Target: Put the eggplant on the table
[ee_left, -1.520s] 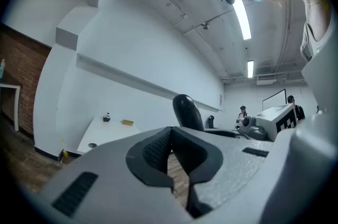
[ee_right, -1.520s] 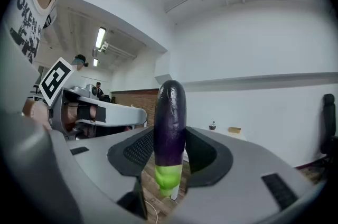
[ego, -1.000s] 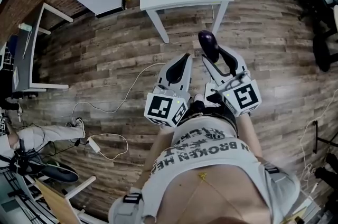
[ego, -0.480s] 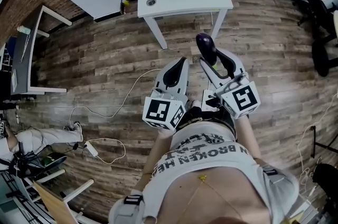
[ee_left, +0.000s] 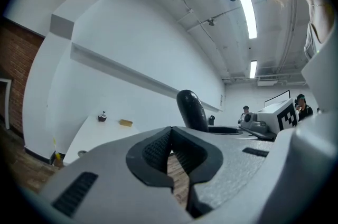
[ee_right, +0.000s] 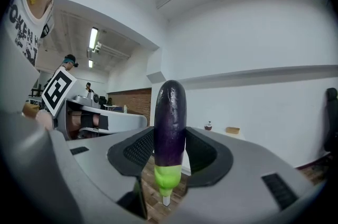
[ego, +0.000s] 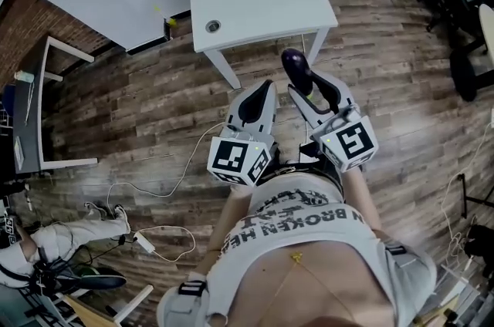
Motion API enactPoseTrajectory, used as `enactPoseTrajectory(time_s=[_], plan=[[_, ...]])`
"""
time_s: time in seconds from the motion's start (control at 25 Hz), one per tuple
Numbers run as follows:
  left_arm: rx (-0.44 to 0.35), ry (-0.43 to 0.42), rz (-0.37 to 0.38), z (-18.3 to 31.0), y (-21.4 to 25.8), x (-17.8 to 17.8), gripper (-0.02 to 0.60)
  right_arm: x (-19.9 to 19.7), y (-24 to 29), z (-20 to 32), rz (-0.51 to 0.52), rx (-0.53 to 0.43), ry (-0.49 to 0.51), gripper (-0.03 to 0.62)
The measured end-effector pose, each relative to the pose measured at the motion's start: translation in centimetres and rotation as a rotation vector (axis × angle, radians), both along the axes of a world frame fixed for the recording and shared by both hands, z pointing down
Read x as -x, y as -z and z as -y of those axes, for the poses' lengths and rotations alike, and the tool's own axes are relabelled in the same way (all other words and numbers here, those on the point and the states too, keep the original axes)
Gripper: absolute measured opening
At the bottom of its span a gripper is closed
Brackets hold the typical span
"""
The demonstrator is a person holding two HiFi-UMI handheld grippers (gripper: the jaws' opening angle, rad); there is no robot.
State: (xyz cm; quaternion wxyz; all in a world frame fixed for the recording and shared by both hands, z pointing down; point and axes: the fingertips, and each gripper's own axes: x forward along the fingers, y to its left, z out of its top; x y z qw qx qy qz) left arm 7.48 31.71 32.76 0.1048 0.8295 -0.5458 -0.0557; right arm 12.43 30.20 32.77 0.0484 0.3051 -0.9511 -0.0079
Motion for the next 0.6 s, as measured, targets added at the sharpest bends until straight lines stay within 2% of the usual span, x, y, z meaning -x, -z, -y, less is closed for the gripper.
enactPoseTrajectory(time_s=[0.28, 0.6], plan=[[0.011, -0.052, -0.016, 5.5, -0.2, 3.2, 0.006, 4.2, -0.3, 4.6, -0.001, 0.019, -0.023, 0.183], [0.021, -0.067, -0.019, 6.9, -0.9, 5.1, 0.006, 5.1, -1.1, 6.6, -0.026, 0.020, -0.057, 0.183]])
